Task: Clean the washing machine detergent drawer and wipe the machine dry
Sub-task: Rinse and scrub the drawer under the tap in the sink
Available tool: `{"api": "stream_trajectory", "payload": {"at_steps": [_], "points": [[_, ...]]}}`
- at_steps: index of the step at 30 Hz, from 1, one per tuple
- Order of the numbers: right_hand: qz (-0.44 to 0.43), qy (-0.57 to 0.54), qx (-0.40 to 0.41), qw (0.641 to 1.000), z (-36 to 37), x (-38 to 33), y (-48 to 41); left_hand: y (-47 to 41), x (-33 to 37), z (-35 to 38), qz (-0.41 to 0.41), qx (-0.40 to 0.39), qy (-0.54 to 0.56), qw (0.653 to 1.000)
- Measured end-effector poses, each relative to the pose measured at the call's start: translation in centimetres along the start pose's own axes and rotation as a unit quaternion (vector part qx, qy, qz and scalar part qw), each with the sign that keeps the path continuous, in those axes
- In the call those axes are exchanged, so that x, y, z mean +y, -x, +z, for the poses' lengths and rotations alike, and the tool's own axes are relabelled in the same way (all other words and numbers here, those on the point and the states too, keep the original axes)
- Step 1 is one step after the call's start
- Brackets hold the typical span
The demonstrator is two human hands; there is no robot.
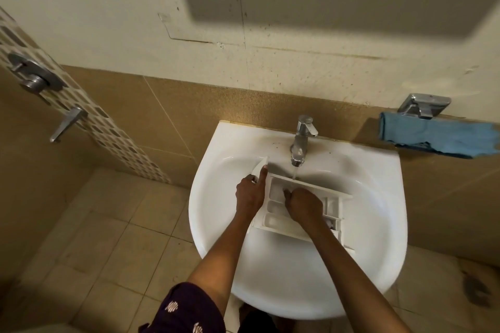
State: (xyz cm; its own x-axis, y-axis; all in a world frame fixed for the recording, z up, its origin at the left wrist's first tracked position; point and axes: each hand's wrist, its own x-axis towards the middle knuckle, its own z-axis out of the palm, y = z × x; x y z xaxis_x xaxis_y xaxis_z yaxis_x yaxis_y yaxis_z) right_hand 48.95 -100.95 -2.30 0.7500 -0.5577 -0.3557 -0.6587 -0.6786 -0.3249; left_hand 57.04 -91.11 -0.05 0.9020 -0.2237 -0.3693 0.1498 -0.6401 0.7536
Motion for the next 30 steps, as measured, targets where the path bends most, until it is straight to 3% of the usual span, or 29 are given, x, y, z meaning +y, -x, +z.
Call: {"api": "stream_trajectory", "payload": {"at_steps": [2, 6, 8, 12, 14, 18, 21, 25, 28, 30], "points": [[-0.017, 0.026, -0.001, 1.000, 0.0, -1.1, 0.3, -0.1, -0.2, 0.1, 0.002, 0.001, 0.004, 1.000], [-0.100, -0.097, -0.044, 0.989, 1.5, -2.4, 1.4, -0.2, -0.4, 0.3, 0.004, 0.006, 0.007, 1.000], [-0.061, -0.120, -0.018, 0.991, 1.5, -0.8, 1.2, -0.2, -0.4, 0.3, 0.003, 0.003, 0.006, 1.000], [0.058, -0.027, -0.015, 0.998, 0.2, 2.2, 0.1, -0.3, -0.3, 0.1, 0.004, 0.003, 0.001, 1.000], [0.024, -0.024, -0.032, 0.999, -0.3, 0.9, 0.0, -0.3, -0.4, 0.1, 0.002, 0.003, 0.000, 1.000], [-0.131, -0.078, -0.035, 0.988, 1.2, -2.0, 2.0, -0.1, -0.2, 0.2, -0.002, 0.005, 0.011, 1.000], [-0.051, -0.078, -0.010, 0.996, 0.8, 0.8, 2.2, 0.1, 0.1, 0.1, -0.013, -0.007, 0.002, 1.000], [0.091, 0.010, -0.032, 0.995, 0.0, 4.3, 1.9, 0.1, 0.1, -0.2, -0.008, -0.002, -0.003, 1.000], [0.040, 0.042, -0.028, 0.998, 0.8, 3.0, 1.7, 0.0, 0.0, -0.1, -0.006, -0.003, -0.003, 1.000], [-0.042, -0.007, -0.013, 0.999, 1.4, 1.8, 1.7, -0.1, 0.0, 0.0, -0.007, 0.001, -0.002, 1.000]]}}
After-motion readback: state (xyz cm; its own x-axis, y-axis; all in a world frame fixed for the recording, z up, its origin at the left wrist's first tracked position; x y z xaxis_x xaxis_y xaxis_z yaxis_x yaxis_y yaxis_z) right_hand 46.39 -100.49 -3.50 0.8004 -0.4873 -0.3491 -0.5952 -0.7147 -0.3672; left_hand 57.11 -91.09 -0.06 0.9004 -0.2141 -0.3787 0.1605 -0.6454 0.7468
